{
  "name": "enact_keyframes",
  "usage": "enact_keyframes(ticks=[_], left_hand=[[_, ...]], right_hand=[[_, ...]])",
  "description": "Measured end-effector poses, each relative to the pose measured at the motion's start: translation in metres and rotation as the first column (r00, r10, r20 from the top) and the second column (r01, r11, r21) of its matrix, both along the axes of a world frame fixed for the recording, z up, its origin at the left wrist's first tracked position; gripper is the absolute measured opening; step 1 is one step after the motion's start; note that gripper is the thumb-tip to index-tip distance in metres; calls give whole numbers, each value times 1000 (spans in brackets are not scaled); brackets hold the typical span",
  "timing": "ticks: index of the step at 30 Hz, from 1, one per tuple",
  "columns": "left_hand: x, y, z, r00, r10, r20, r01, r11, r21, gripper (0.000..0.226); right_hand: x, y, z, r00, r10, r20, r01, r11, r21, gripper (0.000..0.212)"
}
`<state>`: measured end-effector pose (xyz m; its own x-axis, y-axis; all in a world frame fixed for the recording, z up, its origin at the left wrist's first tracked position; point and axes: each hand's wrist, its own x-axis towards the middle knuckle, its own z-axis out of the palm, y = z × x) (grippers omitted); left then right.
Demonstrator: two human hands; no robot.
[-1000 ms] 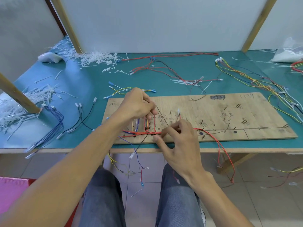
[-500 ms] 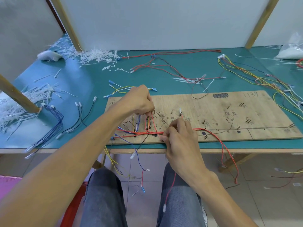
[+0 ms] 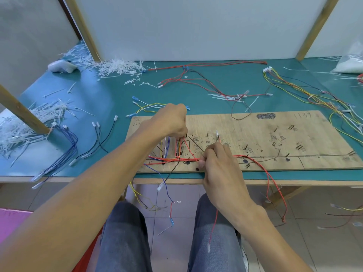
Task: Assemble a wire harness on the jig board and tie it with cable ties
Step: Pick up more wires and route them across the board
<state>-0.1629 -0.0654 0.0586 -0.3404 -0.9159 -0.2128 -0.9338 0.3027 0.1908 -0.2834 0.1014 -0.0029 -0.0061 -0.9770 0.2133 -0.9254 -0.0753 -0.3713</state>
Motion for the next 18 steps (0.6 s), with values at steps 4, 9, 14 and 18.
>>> enact_keyframes(ticks=[4, 9, 14, 18], left_hand=[[-2, -1, 0, 996, -61, 69, 61, 998, 9, 11], [-3, 2, 0, 999, -45, 17, 46, 999, -24, 19], [7, 3, 1, 994, -109, -25, 109, 994, -21, 21], [20, 6, 4, 981, -193, -18, 194, 981, 21, 22]], right_hand=[[0, 3, 3, 998, 8, 63, -6, 1000, -19, 4], [-5, 4, 6, 996, 87, 21, -88, 995, 44, 17], [-9, 7, 11, 996, 88, 33, -91, 991, 101, 33], [-10, 8, 12, 995, 95, -43, -91, 992, 86, 37]])
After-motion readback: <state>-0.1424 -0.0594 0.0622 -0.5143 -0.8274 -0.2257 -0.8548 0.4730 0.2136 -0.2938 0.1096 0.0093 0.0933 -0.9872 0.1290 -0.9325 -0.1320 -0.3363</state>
